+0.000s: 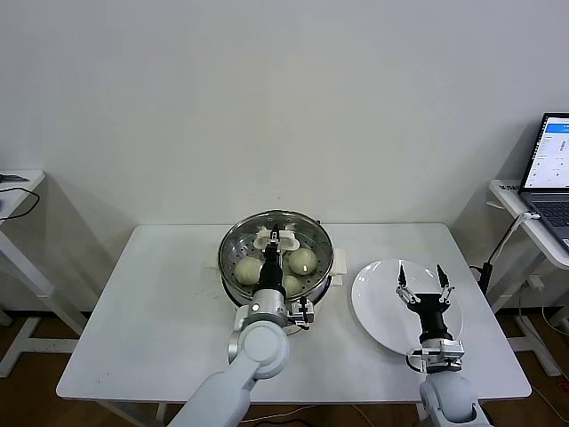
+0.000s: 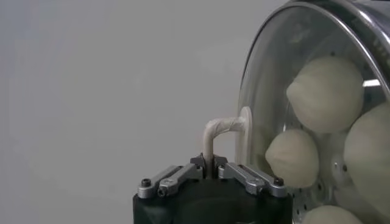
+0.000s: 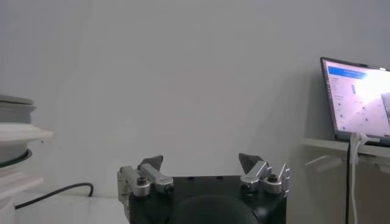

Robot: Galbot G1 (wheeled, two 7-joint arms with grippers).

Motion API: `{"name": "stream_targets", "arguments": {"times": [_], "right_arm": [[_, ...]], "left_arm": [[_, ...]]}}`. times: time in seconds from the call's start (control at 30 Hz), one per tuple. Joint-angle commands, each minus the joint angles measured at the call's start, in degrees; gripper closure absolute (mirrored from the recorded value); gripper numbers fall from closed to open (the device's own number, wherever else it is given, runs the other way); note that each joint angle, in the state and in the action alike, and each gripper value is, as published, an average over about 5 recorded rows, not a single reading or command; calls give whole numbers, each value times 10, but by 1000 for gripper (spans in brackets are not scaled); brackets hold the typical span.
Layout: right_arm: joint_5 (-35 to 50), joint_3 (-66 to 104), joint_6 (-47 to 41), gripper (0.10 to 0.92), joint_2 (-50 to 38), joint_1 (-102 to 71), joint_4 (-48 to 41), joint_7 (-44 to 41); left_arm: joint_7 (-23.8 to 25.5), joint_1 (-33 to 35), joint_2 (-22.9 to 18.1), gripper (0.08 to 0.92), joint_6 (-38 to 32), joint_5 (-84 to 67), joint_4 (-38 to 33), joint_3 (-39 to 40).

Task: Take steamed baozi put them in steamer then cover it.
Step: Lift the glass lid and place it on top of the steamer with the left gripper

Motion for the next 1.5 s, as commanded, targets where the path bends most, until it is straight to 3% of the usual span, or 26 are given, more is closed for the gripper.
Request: {"name": "stream_targets", "arguments": {"times": [0.03,0.9,1.0,1.37,1.5], "right_arm": [[0,1,0,203,0,0,0,0],[0,2,2,203,1,1,-1,-1],[0,1,2,203,1,1,-2,-1],[-1,-2,3,203,3,2,-2,-2],[-1,-4,2,203,5,5,-2,-2]], "left_arm": [[-2,1,1,810,-4,7,4,-1],[11,11,-8,807,-9,1,5,-11],[11,11,-9,764,-9,2,3,-11],[15,20,1,455,-9,-2,-30,-17],[17,32,10,394,-8,-10,-55,-18]]}}
